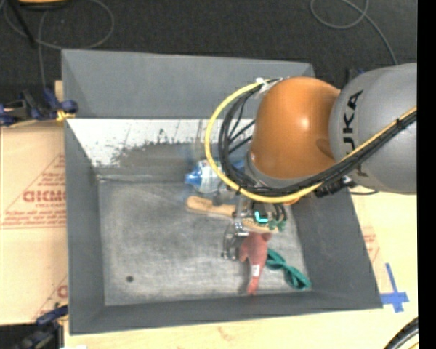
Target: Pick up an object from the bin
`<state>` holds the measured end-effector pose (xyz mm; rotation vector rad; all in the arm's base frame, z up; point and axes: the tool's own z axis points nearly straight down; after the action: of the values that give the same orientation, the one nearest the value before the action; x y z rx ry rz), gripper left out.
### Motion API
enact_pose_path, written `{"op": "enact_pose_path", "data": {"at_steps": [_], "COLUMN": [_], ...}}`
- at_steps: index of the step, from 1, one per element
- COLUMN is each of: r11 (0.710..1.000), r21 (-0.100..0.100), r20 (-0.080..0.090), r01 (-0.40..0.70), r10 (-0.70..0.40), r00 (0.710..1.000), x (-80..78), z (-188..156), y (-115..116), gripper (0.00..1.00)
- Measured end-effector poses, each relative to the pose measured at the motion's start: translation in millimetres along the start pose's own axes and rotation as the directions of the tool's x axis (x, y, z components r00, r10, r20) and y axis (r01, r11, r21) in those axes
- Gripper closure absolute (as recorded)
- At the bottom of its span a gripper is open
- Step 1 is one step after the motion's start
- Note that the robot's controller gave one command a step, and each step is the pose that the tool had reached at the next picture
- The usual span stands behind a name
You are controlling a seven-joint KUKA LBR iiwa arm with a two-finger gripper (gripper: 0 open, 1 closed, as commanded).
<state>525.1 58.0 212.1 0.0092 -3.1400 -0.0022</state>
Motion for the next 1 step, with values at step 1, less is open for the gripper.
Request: {"op": "enact_pose_path", "data": {"at_steps": [1], "r11": [1.000], "r21": [0.000], "r20": [0.005], "r01": [-0.004], "r10": [0.004], "r00": [1.000], "x": [-1.3], "z": [-1.9], "y": [-0.3], "gripper": [1.00]}}
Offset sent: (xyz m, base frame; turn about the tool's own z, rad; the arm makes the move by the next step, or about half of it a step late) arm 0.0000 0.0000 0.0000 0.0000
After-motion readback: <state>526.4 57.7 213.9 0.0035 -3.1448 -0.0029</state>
